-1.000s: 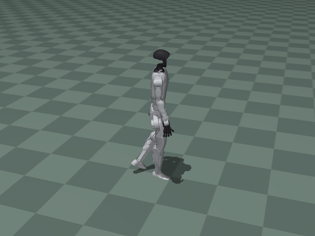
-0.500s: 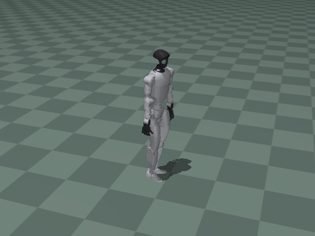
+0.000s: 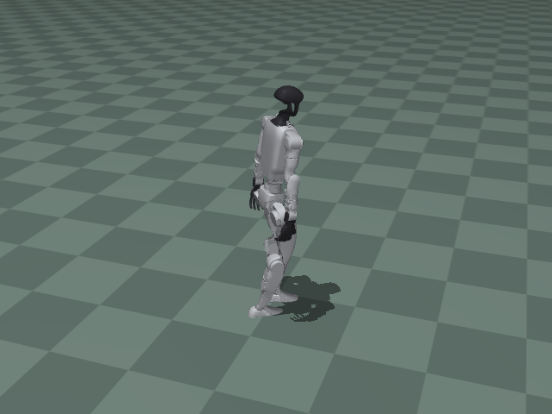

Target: In place motions

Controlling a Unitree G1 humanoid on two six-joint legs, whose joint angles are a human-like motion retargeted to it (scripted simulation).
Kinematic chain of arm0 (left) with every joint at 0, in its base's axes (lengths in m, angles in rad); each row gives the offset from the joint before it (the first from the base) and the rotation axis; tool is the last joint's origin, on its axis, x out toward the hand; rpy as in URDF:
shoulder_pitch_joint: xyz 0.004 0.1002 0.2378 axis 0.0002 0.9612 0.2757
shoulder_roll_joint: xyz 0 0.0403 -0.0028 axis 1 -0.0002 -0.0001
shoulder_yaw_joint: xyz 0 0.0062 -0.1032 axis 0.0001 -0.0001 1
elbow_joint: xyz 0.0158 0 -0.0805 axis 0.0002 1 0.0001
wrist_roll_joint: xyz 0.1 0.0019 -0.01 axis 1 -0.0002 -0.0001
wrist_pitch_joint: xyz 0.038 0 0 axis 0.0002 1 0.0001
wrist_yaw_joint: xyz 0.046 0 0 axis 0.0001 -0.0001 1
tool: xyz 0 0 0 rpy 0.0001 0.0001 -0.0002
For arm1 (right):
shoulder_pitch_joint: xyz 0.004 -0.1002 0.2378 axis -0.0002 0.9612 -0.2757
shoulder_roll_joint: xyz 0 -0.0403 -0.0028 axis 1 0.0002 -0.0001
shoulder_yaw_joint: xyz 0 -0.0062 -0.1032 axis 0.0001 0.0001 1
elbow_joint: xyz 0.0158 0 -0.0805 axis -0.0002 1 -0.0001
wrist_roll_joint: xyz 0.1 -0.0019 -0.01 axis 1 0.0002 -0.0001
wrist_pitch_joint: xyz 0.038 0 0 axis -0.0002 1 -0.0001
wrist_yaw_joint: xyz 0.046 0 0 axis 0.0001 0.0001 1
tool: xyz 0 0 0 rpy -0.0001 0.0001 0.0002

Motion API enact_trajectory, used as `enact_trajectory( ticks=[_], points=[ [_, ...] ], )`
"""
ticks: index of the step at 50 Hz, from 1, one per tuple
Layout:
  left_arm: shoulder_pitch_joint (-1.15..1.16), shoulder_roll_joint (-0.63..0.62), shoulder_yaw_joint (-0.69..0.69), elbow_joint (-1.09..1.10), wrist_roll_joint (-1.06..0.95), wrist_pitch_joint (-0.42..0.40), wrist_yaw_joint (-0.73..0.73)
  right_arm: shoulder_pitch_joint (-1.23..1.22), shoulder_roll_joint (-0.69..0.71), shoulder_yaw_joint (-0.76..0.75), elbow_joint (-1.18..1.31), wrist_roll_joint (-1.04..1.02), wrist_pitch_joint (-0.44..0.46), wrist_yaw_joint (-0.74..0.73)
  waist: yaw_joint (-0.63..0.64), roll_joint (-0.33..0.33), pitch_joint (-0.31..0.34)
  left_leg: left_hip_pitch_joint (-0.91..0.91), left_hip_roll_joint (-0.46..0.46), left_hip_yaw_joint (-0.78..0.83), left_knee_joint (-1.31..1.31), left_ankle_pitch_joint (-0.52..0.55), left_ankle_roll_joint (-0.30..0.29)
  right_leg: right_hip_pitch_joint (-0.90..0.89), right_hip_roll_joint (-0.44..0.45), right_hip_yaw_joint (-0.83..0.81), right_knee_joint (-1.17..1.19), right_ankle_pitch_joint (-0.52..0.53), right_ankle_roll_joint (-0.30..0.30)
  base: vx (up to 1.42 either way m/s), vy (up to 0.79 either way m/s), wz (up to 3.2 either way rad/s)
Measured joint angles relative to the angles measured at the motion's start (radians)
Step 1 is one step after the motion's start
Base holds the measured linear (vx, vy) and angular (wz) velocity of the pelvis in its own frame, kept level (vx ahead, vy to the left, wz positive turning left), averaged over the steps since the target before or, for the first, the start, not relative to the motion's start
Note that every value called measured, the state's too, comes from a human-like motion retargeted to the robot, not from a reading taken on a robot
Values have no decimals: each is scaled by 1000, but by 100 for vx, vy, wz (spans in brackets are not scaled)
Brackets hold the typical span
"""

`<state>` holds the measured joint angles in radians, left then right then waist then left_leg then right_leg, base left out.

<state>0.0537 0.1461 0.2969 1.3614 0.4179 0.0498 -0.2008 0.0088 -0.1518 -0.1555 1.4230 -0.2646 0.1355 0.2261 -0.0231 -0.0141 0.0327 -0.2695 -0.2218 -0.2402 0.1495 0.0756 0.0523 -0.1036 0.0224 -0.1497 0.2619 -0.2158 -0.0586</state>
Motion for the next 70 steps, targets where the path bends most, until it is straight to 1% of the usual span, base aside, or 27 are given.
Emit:
enact_trajectory(
  ticks=[3,5,8,11,15,20,22,23,25,27,28,31,35,37,40,41,42,45,47,50,52,55,58,60,62,65,70],
  points=[
    [-28,2,-28,-11,-18,-25,21,17,-36,-33,32,-28,10,19,116,-23,34,-12,-35,-41,-21,-25,5,10,-63,-153,29,-37,33,33,-7,322],
    [-40,-6,-38,-14,-40,-40,37,30,-57,-54,50,-76,22,18,164,-32,44,-32,-24,37,-35,-67,32,25,-105,-276,23,-52,56,55,-4,364],
    [-36,-25,-39,-1,-88,-50,56,57,-80,-62,69,-145,47,-28,153,-45,31,-46,45,331,-58,-161,67,65,-140,-480,-16,-65,92,41,-7,411],
    [-24,-39,-16,34,-125,-56,85,81,-89,-59,78,-178,59,-82,87,-50,-4,-35,121,675,-58,-238,67,98,-157,-679,-50,-72,137,56,-3,426],
    [0,-49,21,101,-145,-58,126,101,-91,-62,78,-165,53,-97,37,-80,-48,24,191,1040,-7,-268,64,137,-179,-889,-103,-62,184,54,-5,339],
    [9,-28,62,247,-136,-71,186,73,-76,-57,66,-114,52,-95,17,-117,-92,101,201,1066,49,-251,101,163,-190,-1050,-142,-41,219,43,-10,218],
    [19,-24,84,282,-129,-64,209,57,-64,-52,44,-106,47,-95,43,-112,-102,139,201,1059,8,-208,25,171,-171,-1069,-147,-37,226,43,-9,100],
    [29,-25,95,292,-128,-60,216,51,-58,-49,30,-106,42,-92,52,-108,-109,165,201,1126,-29,-183,9,175,-160,-1082,-151,-35,229,38,-9,82],
    [43,-30,128,303,-126,-54,216,34,-44,-43,-10,-114,33,-72,66,-113,-123,135,148,991,-81,-150,22,181,-158,-1107,-163,-21,235,34,-13,87],
    [58,-43,147,295,-140,-52,206,22,-26,-42,-51,-117,10,-60,65,-115,-121,149,156,1043,-79,-140,12,192,-159,-1135,-166,-2,241,27,-19,77],
    [61,-49,158,285,-152,-53,198,13,-16,-38,-74,-115,-4,-54,88,-113,-105,146,138,998,-88,-139,28,201,-157,-1124,-162,7,240,22,-18,15],
    [63,-63,176,250,-176,-58,170,-20,-7,-18,-123,-114,-37,-20,121,-106,-71,163,137,992,-80,-152,32,229,-163,-1124,-148,38,242,23,-14,12],
    [74,-75,178,228,-169,-50,144,-29,-5,-1,-155,-169,-37,17,128,-74,-86,157,144,934,-57,-174,35,253,-182,-1122,-88,127,248,35,-7,34],
    [66,-72,164,222,-163,-45,140,-28,-9,6,-158,-180,-35,8,111,-20,-94,158,186,900,-52,-186,23,253,-199,-1100,13,213,218,25,-8,68],
    [49,-66,146,204,-142,-40,126,-29,-23,23,-155,-186,-39,2,71,65,-107,155,257,878,-50,-198,12,173,-287,-910,305,269,129,27,-16,81],
    [46,-60,133,197,-132,-36,115,-22,-24,24,-149,-191,-37,-4,41,79,-129,130,260,848,-47,-195,18,102,-289,-801,373,235,149,24,-23,131],
    [42,-53,120,190,-121,-32,105,-16,-24,25,-142,-193,-36,-12,10,92,-149,105,263,819,-44,-191,23,31,-276,-687,430,202,174,15,-26,172],
    [1,-29,77,172,-95,-15,84,-13,-16,22,-101,-163,-25,-46,-66,128,-159,48,279,741,-31,-170,39,-121,-128,-396,474,131,252,2,-32,164],
    [-36,-12,52,153,-93,-10,70,-24,-12,18,-62,-132,-16,-55,-91,142,-138,32,292,698,-26,-160,43,-152,-71,-321,440,101,242,-11,-27,131],
    [-74,11,28,117,-85,-10,26,-28,-2,18,-1,-112,-6,-50,-147,157,-125,6,293,605,-26,-140,45,-210,15,-191,357,44,220,1,-29,141],
    [-87,15,23,89,-68,-11,-2,-18,4,20,31,-109,1,-50,-170,145,-121,9,271,559,-37,-129,48,-225,63,-70,256,0,198,5,-22,137],
    [-100,9,14,60,-63,-12,-14,-1,11,21,72,-106,6,-50,-198,107,-99,50,214,490,-64,-111,52,-206,97,89,74,-49,127,12,-17,145],
    [-92,-12,12,67,-93,-21,23,31,15,24,93,-124,-1,-65,-189,63,-85,127,159,456,-108,-96,53,-140,108,194,-80,5,36,23,-5,79],
    [-85,-21,18,90,-100,-25,33,48,17,24,104,-138,-16,-94,-103,21,-104,169,132,511,-146,-91,43,-97,11,27,-121,51,46,25,3,-42],
    [-71,-39,12,127,-80,-18,37,58,23,-3,110,-140,-15,-133,-94,26,-117,195,117,463,-169,-82,45,-74,-9,-55,-152,70,53,20,6,59],
    [-42,-61,10,192,-93,-17,75,55,29,-13,97,-132,-18,-169,-59,39,-130,199,131,461,-158,-90,44,-42,10,-41,-180,75,57,11,4,21],
    [7,-55,36,262,-38,-7,86,14,48,27,47,-98,-6,-133,-141,68,-138,194,131,401,-146,-89,44,-25,23,-75,-187,64,47,2,5,55]
  ],
)
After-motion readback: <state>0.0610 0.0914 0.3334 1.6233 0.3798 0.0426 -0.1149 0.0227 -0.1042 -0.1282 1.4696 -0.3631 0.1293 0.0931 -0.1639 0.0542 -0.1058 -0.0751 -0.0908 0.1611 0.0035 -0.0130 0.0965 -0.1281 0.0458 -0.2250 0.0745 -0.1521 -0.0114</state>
